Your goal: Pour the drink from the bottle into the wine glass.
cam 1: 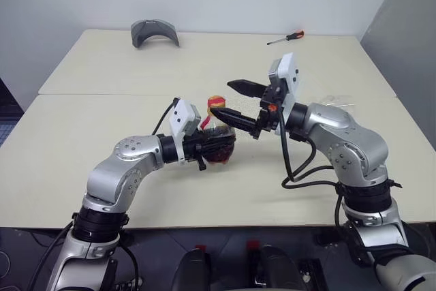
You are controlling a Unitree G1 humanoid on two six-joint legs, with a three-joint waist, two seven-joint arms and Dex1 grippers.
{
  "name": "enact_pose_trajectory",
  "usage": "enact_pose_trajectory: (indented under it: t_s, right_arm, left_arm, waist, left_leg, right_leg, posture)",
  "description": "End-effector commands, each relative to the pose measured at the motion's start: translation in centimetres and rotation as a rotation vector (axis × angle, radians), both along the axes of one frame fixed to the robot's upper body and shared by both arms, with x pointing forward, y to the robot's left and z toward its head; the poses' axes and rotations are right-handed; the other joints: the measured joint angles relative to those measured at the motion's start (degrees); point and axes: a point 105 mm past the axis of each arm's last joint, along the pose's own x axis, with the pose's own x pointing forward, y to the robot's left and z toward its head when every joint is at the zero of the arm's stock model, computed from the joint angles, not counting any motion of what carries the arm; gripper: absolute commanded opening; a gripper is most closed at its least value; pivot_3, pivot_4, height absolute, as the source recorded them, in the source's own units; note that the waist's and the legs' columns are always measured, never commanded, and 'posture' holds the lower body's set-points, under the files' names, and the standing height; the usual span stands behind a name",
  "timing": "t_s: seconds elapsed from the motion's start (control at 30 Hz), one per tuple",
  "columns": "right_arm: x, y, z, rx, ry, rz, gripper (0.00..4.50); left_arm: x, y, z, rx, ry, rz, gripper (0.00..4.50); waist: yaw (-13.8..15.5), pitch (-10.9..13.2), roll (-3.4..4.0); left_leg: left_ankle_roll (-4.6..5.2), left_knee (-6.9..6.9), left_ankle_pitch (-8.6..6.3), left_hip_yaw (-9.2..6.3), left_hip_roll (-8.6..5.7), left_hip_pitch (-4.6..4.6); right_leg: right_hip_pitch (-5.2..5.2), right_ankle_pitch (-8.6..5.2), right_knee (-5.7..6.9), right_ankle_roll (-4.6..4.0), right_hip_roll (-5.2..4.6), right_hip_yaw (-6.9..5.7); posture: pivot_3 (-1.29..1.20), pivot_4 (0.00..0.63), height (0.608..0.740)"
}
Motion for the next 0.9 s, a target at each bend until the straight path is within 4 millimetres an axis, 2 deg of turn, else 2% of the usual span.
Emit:
enact_pose_trajectory:
  t_s: [0.03, 0.23, 0.53, 0.9]
  right_arm:
    - [-0.2, -0.6, 0.7, 0.004, -0.055, -0.009, 4.41]
    - [0.7, -1.7, 1.0, 0.003, -0.058, -0.050, 4.41]
    - [0.8, -3.6, 1.0, -0.019, -0.051, -0.082, 4.41]
    - [0.6, -3.6, 0.8, -0.016, -0.038, -0.076, 4.41]
  left_arm:
    - [-0.5, -0.3, 2.0, -0.020, -0.086, -0.027, 0.99]
    - [-0.4, -0.2, 2.0, -0.019, -0.086, -0.023, 0.99]
    - [-0.3, -0.2, 1.9, -0.017, -0.083, -0.023, 0.99]
    - [-0.3, -0.1, 1.9, -0.014, -0.087, -0.022, 0.99]
  waist:
    - [0.00, 0.00, 0.00]
    - [0.00, 0.00, 0.00]
    - [0.04, 0.00, 0.00]
    - [0.00, 0.00, 0.00]
  left_leg:
    - [0.00, 0.00, 0.00, 0.00, 0.00, 0.00]
    - [0.00, 0.00, 0.00, 0.00, 0.01, 0.01]
    - [0.00, 0.00, 0.00, 0.01, -0.01, 0.00]
    - [0.00, 0.00, 0.00, 0.00, 0.00, 0.00]
  right_leg:
    - [0.00, 0.00, 0.00, 0.00, 0.00, 0.00]
    - [0.00, -0.01, 0.01, 0.01, 0.00, 0.00]
    - [0.00, -0.01, -0.01, 0.01, 0.00, 0.01]
    - [0.00, -0.01, 0.00, 0.02, 0.00, 0.01]
  posture:
    - [0.00, 0.150, 0.740]
    - [0.00, 0.150, 0.740]
    - [0.00, 0.150, 0.740]
    - [0.00, 0.150, 0.740]
